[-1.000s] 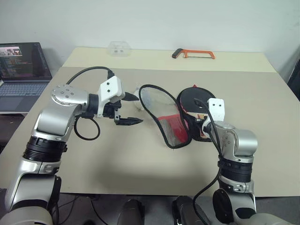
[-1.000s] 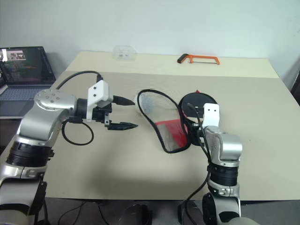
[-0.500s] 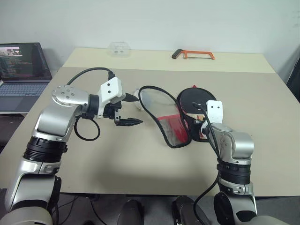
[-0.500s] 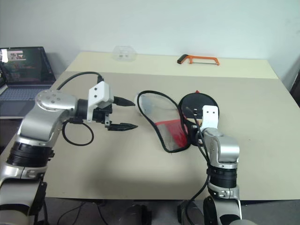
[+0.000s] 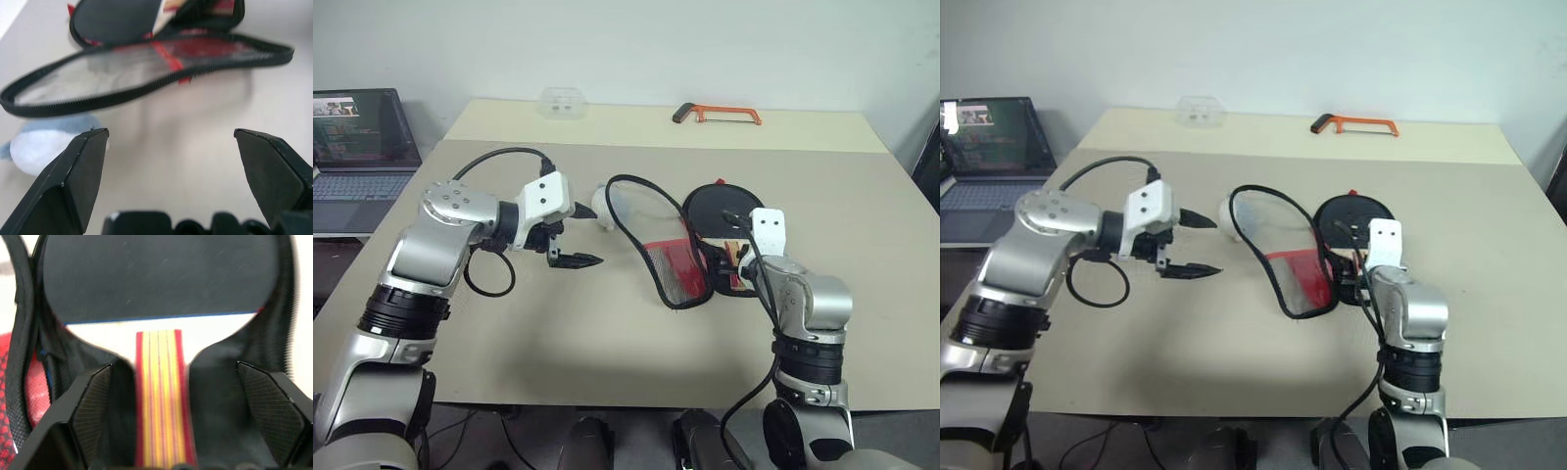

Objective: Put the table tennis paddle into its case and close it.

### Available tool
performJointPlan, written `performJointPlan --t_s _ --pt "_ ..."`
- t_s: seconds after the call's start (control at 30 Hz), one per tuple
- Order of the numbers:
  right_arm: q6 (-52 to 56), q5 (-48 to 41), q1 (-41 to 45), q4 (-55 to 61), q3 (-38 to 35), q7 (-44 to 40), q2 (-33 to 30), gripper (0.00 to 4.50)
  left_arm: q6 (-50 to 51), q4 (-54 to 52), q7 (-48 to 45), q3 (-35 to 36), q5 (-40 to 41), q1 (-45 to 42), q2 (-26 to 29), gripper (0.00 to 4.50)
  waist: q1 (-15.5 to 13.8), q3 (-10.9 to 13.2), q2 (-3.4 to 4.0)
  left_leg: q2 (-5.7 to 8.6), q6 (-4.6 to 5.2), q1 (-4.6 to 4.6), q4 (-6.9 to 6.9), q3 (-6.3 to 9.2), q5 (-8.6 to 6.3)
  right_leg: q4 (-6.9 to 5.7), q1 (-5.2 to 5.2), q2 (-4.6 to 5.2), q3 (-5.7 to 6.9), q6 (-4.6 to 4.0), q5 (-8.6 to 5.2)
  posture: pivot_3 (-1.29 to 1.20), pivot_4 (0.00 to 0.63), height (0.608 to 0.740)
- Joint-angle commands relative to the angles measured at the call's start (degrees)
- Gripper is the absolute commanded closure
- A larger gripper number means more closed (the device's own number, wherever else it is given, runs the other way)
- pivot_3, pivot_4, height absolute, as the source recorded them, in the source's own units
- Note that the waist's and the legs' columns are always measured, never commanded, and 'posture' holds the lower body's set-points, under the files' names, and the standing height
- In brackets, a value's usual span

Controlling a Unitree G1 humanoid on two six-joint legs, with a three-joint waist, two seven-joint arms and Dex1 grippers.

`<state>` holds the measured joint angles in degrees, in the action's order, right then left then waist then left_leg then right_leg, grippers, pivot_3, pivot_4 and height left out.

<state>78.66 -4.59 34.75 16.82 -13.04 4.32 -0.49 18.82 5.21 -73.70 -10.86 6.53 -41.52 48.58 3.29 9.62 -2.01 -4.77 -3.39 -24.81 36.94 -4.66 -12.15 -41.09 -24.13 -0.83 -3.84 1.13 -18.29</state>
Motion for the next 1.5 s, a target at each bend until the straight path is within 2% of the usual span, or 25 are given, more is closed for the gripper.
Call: performJointPlan --t_s 0.03,0.07,0.17,0.27,0.3,0.37,0.47,0.53,0.73,0.83,1.07,1.2,1.27,1.33,1.43,1.5 --pt "5.08 -0.84 3.24 6.95 -1.92 -0.75 -1.12 0.04 -3.15 1.93 1.1 -0.35 -2.45 -0.02 0.38 0.0 -0.04 0.0 0.0 0.0 0.0 0.0 0.0 0.0 0.0 0.0 0.0 0.0 0.01 0.0 0.0 0.0 0.15 0.74" --pt "8.98 -1.27 5.38 9.74 -3.05 -1.66 -2.03 0.04 -3.2 2.4 1.17 -0.39 -2.3 0.19 -0.16 0.0 -0.05 0.0 0.0 0.0 0.0 -0.01 0.0 0.01 0.0 0.0 0.0 0.0 0.02 0.0 0.0 0.0 0.15 0.74" --pt "13.83 -6.21 11.14 15.85 -5.26 -8.38 -11.15 0.04 -2.49 1.69 1.01 -0.77 -1.29 1.33 -2.12 0.0 -0.19 0.05 0.08 0.03 0.0 -0.04 0.02 0.0 0.0 0.02 -0.01 0.04 0.03 0.0 0.0 0.0 0.15 0.74" --pt "13.84 -15.56 12.03 16.96 -5.66 -21.73 -26.97 0.04 -3.49 3.08 0.96 -1.45 -2.26 1.77 -3.23 0.0 -0.74 0.03 0.01 0.03 0.05 -0.08 0.0 0.0 -0.03 0.16 0.02 0.06 0.1 0.0 0.0 0.0 0.15 0.74" --pt "11.74 -20.02 10.27 16.7 -7.98 -29.28 -33.3 0.04 -4.21 3.95 1.13 -2.07 -3.12 1.59 -3.62 0.0 -0.85 0.03 0.0 0.01 0.09 -0.06 -0.04 0.0 -0.06 0.23 0.05 0.03 0.11 0.0 0.0 0.0 0.15 0.74" --pt "-0.01 -23.94 2.85 16.81 -11.34 -42.79 -43.49 0.04 -5.6 5.49 1.34 -3.19 -4.29 0.9 -4.6 0.0 -1.71 0.06 -0.04 0.03 0.12 -0.08 -0.06 0.04 -0.07 0.27 0.06 0.01 0.13 -0.01 -0.01 0.0 0.15 0.74" --pt "-10.15 -32.21 -8.93 13.11 -22.05 -61.08 -49.93 0.04 -7.25 8.62 2.92 -4.46 -5.72 -1.58 -7.87 0.0 -1.77 0.07 -0.08 0.1 0.23 -0.07 -0.02 0.07 -0.14 0.4 0.17 0.02 0.1 0.0 -0.02 0.0 0.15 0.74" --pt "-14.0 -31.96 -13.74 7.48 -24.23 -64.94 -53.49 0.04 -7.25 10.51 3.44 -4.71 -5.9 -3.5 -10.04 0.0 -1.72 0.11 -0.14 0.13 0.23 0.0 0.09 0.12 -0.14 0.37 0.36 0.05 0.13 0.02 0.0 0.0 0.15 0.74" --pt "-22.4 -33.73 -20.37 3.52 -26.55 -70.92 -58.52 0.04 -8.46 16.14 5.52 -5.79 -7.45 -7.4 -15.68 0.0 -0.81 0.13 -0.16 0.15 0.25 0.83 0.06 0.03 -0.14 0.29 1.0 0.03 0.02 0.19 0.08 0.0 0.15 0.74" --pt "-23.54 -35.2 -20.23 3.86 -26.5 -69.75 -58.7 0.0 -7.97 20.36 7.44 -6.3 -8.82 -9.65 -18.77 0.57 -0.52 0.14 -0.18 0.14 0.25 0.88 0.06 0.03 -0.14 0.24 1.03 0.0 -0.08 0.19 0.08 0.0 0.15 0.74" --pt "-23.38 -38.66 -21.1 5.89 -27.28 -67.5 -59.29 0.0 -9.93 23.14 8.13 -6.31 -9.22 -10.82 -21.02 3.09 -0.42 0.16 -0.19 0.14 0.24 0.83 0.04 0.02 -0.14 0.31 1.0 0.02 -0.13 0.19 0.08 0.0 0.15 0.74" --pt "-23.71 -39.42 -22.63 6.33 -27.93 -67.03 -59.41 0.0 -10.3 23.96 10.59 -4.29 -7.02 -12.48 -24.64 4.46 -0.96 0.18 -0.22 0.15 0.24 0.78 0.07 0.02 -0.14 0.32 1.01 0.03 -0.13 0.2 0.08 0.0 0.15 0.74" --pt "-23.06 -40.91 -23.88 6.94 -29.07 -67.87 -59.62 0.0 -4.69 20.02 10.39 -0.18 0.11 -13.39 -29.08 4.46 -1.37 0.18 -0.22 0.16 0.24 0.78 0.08 0.02 -0.14 0.32 1.01 0.04 -0.12 0.2 0.08 0.0 0.15 0.74" --pt "-21.36 -43.99 -24.54 7.53 -31.76 -67.66 -59.37 0.0 -0.88 17.04 12.07 1.52 3.18 -14.42 -32.89 4.46 -1.64 0.19 -0.23 0.16 0.24 0.72 0.07 0.05 -0.14 0.35 1.01 0.03 -0.08 0.2 0.08 0.0 0.15 0.74" --pt "-20.57 -45.87 -26.32 8.23 -35.01 -66.83 -59.61 0.0 1.5 19.76 18.09 2.04 2.41 -17.61 -37.79 4.46 -1.72 0.19 -0.24 0.18 0.24 0.65 0.09 0.08 -0.13 0.42 1.01 0.04 -0.05 0.2 0.08 0.0 0.15 0.74" --pt "-20.85 -45.8 -27.67 8.45 -36.38 -66.17 -59.8 0.0 -0.17 25.49 24.11 1.04 -0.43 -21.35 -41.87 4.46 -1.72 0.19 -0.25 0.2 0.24 0.67 0.08 0.1 -0.13 0.42 1.03 0.04 -0.06 0.2 0.08 0.0 0.15 0.74"
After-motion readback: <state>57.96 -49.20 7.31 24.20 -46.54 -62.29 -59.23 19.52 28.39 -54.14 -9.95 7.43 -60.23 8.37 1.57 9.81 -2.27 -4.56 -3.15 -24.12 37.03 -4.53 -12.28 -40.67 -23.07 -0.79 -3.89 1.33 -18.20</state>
